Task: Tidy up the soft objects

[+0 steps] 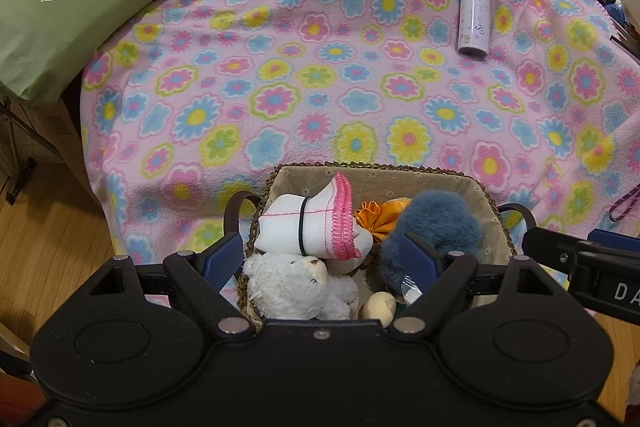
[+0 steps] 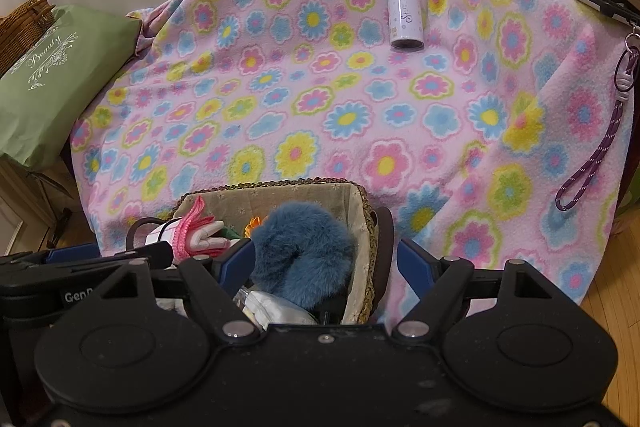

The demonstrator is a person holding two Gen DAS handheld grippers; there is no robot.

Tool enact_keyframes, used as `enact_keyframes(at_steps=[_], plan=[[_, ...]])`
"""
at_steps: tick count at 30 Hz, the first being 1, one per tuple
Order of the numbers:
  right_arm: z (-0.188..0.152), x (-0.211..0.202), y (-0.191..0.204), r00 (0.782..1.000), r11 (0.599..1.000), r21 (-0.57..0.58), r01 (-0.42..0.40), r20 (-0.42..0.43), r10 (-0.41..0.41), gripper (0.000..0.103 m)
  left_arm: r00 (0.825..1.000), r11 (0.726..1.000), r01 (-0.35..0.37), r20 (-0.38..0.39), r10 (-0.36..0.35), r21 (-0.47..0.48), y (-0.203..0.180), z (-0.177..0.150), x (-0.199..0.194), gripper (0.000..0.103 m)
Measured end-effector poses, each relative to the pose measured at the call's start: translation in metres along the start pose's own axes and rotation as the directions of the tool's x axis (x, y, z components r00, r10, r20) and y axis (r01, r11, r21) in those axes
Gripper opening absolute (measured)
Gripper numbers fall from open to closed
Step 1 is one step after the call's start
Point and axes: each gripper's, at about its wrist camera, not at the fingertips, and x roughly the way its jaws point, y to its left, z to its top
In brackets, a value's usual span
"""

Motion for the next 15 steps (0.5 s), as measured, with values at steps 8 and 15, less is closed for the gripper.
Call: enact_keyframes(at_steps=[8,15], plan=[[0.0001,-0.0001,0.0,1.0,1.0,0.0,0.0,0.0,0.0,0.079,1.0,1.0,0.0,-0.002,0.0,-0.001,-0.0002,-0.0009,0.0004,0.081],[0.0001,-0.0001,0.0,1.0,1.0,0.0,0.0,0.0,0.0,0.079,1.0,1.0,-0.001,-0.002,0.001,-0.002,-0.0005,-0.0002,0.0001,0.081]])
